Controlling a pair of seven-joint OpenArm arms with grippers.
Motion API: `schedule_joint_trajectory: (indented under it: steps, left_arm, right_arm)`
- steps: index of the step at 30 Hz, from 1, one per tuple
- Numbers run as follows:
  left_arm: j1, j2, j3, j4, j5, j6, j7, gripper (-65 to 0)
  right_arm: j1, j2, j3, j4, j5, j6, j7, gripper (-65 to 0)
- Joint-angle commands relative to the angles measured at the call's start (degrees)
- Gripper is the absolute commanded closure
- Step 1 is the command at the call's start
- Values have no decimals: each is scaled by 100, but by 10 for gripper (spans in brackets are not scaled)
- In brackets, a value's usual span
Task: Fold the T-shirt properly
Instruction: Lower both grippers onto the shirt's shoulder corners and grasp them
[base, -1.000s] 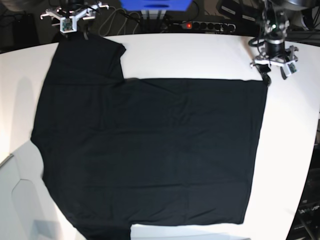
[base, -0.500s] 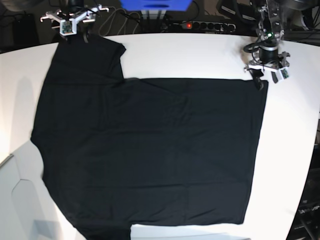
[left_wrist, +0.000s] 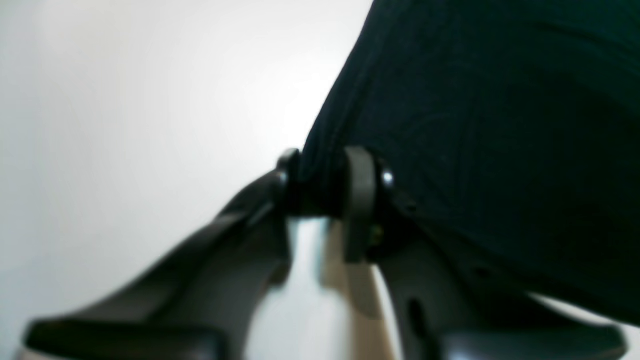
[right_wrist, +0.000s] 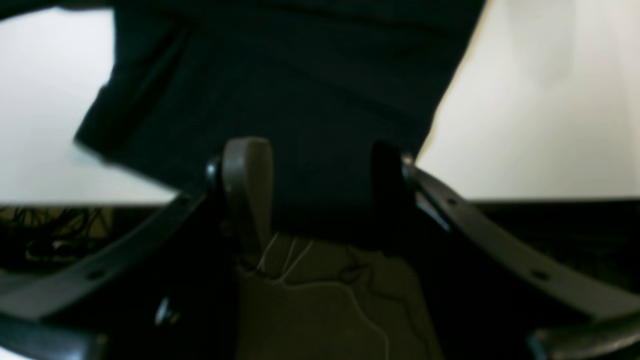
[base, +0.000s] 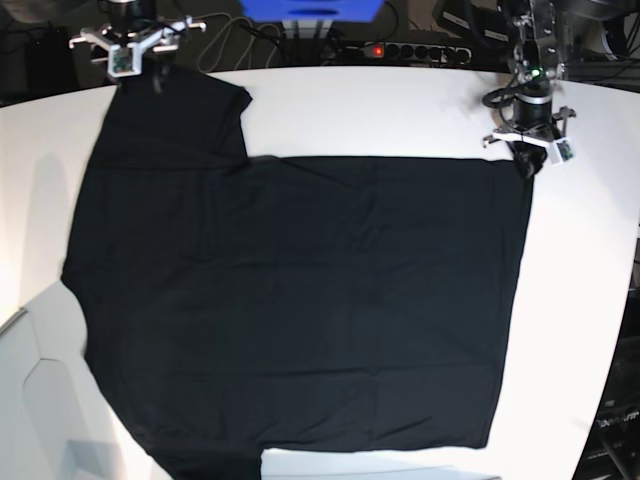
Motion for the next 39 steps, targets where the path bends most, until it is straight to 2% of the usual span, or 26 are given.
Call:
schedule_joint_trajectory:
  steps: [1, 3, 7, 11, 19, 23, 26, 30, 33, 39]
  left_arm:
    - [45, -44, -16, 86, -20, -32, 40, -64]
    - [63, -44, -24, 94, -20, -32, 40, -1]
    - [71, -44, -51, 94, -20, -32, 40, -2]
    - [71, -44, -68, 94, -2, -32, 40, -2]
    - [177, -44, -60, 86, -2, -32, 40, -2]
    - [194, -44, -68, 86, -2, -32, 40, -2]
    - [194, -44, -68, 86, -2, -32, 40, -2]
    - [194, -44, -68, 86, 7, -32, 40, -2]
    - [203, -53, -68, 86, 7, -32, 40, -2]
    - [203, -53, -68, 94, 7, -32, 40, -2]
  right_arm:
    - [-104, -3, 104, 50, -8, -1, 107, -328]
    - [-34, 15, 174, 32, 1, -1, 107, -329]
    - [195, -3, 341, -29, 1, 8, -60, -331]
    - [626, 15, 368, -55, 1, 8, -596, -333]
    - [1575, 15, 491, -64, 1, 8, -1800, -420]
    - [1988, 15, 693, -143, 1, 8, -2293, -431]
    - [2173, 15, 851, -346, 1, 87, -2424, -432]
    - [2322, -91, 1141, -680, 1, 658, -2424, -431]
    - [2375, -258, 1344, -838, 1, 711, -2424, -431]
    - [2349, -258, 1309, -1005, 10, 720, -2424, -431]
